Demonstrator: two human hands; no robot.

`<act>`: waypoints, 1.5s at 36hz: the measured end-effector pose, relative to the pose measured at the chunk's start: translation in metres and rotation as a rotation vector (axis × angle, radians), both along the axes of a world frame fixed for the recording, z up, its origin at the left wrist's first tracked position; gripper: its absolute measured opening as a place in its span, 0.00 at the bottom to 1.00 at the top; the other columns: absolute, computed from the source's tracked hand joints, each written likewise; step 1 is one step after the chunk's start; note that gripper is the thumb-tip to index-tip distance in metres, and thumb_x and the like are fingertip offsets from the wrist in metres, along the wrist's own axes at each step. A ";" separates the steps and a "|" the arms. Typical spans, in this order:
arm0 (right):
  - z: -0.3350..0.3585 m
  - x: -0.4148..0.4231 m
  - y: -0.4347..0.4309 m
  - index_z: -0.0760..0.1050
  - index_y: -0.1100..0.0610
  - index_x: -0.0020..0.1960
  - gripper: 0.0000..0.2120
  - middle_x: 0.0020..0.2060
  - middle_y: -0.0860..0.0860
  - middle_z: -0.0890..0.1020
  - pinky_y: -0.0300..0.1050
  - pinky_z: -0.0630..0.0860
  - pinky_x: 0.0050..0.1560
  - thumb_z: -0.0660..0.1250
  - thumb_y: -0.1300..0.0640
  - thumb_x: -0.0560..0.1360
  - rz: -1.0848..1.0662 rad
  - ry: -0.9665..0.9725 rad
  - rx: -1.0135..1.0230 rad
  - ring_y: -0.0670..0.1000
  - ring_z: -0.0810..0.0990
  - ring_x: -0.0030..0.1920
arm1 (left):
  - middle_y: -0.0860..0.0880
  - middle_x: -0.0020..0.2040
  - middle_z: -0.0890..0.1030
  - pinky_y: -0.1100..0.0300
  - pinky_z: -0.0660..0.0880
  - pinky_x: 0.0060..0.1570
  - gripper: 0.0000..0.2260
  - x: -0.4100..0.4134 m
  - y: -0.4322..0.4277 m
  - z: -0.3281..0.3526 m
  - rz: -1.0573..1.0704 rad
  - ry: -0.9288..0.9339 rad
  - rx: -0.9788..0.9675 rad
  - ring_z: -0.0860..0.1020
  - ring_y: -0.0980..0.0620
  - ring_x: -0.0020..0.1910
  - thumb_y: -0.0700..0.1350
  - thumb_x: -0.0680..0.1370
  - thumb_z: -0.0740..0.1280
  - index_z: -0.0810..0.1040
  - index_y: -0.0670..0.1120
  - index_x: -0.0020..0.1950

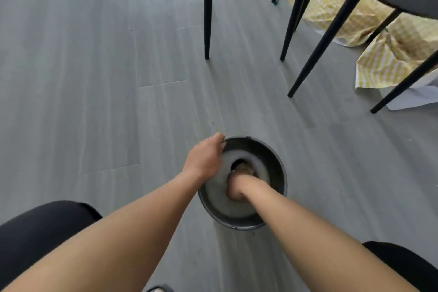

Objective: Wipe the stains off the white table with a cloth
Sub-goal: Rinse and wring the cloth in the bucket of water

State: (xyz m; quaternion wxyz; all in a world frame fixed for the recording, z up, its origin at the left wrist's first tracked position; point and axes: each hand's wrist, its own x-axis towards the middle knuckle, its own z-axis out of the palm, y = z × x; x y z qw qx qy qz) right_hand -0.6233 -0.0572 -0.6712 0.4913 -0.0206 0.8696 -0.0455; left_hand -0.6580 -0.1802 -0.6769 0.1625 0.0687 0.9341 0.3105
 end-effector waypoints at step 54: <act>0.063 0.034 0.059 0.77 0.61 0.49 0.19 0.44 0.61 0.80 0.51 0.78 0.43 0.57 0.79 0.69 -1.433 0.111 -0.950 0.57 0.80 0.43 | 0.44 0.40 0.80 0.52 0.77 0.43 0.05 0.053 -0.004 0.063 -0.086 -0.503 0.167 0.78 0.49 0.40 0.38 0.74 0.71 0.79 0.41 0.48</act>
